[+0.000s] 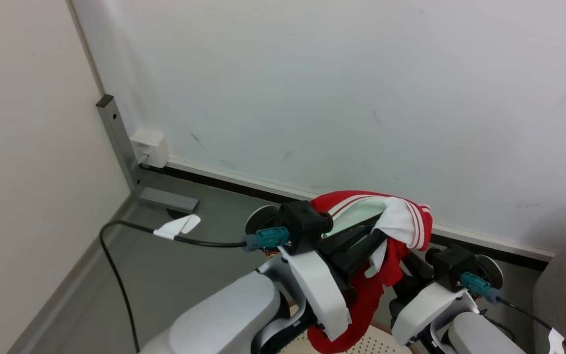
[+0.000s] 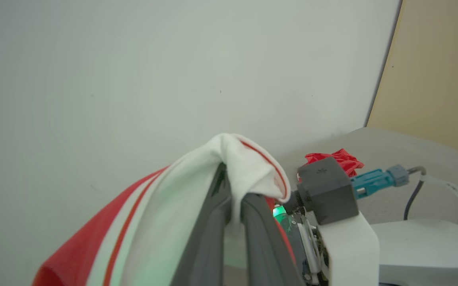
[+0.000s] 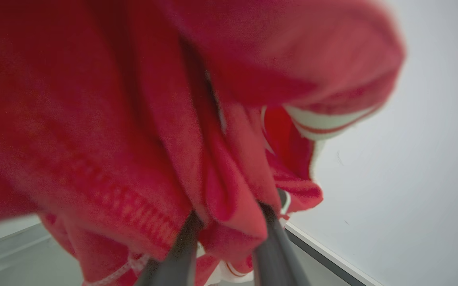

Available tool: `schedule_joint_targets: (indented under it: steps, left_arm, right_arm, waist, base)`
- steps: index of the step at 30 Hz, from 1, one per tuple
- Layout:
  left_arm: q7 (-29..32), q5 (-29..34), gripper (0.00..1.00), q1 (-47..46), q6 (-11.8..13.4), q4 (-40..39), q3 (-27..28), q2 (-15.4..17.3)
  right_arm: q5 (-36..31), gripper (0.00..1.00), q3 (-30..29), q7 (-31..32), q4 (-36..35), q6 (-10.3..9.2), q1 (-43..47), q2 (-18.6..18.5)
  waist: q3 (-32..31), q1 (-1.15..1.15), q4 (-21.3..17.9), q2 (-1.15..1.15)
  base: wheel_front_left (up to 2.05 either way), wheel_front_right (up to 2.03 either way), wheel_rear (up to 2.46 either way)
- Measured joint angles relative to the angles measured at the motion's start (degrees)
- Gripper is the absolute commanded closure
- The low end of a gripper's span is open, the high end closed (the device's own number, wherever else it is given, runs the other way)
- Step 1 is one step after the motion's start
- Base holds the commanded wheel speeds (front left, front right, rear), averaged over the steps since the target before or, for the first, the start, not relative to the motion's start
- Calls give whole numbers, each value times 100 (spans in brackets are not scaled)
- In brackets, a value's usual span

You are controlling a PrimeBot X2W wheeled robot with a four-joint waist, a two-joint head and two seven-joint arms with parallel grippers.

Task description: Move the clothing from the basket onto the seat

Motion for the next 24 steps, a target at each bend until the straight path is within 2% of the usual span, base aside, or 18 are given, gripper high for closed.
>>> schedule_joint_targets:
  steps: [9, 18, 20, 21, 22, 24]
  left_arm:
    - [-10, -165, 100, 87, 49, 137, 124, 148]
    - [-133, -258, 99, 293, 112, 346, 180, 299]
    - [-153, -256, 60, 324, 137, 369, 158, 322]
    - [-162, -214, 11, 323, 162, 378, 134, 341]
    - [-183, -182, 0, 324, 194, 390, 114, 354]
    - [-211, -126, 0, 346, 213, 398, 76, 376]
  right_arm:
    - [127, 100, 30, 0, -321, 0, 52, -60]
    - [-63, 100, -633, 0, -996, 0, 391, -363]
    - [-125, 100, -834, 1, -1155, 0, 467, -415]
    - [-146, 100, -915, 0, -1237, 0, 506, -433]
    - [-185, 100, -1004, 1, -1293, 0, 537, -453]
    - [-238, 100, -1148, 1, -1423, 0, 567, -520]
  waist:
    - [9, 0, -167, 0]
    - [20, 0, -513, 0]
    - [27, 0, -610, 0]
    - [31, 0, -662, 0]
    - [35, 0, -716, 0]
    - [41, 0, -838, 0]
  base:
    - [0, 0, 0]
    - [0, 0, 0]
    - [0, 0, 0]
    - [0, 0, 0]
    - [0, 0, 0]
    - [0, 0, 0]
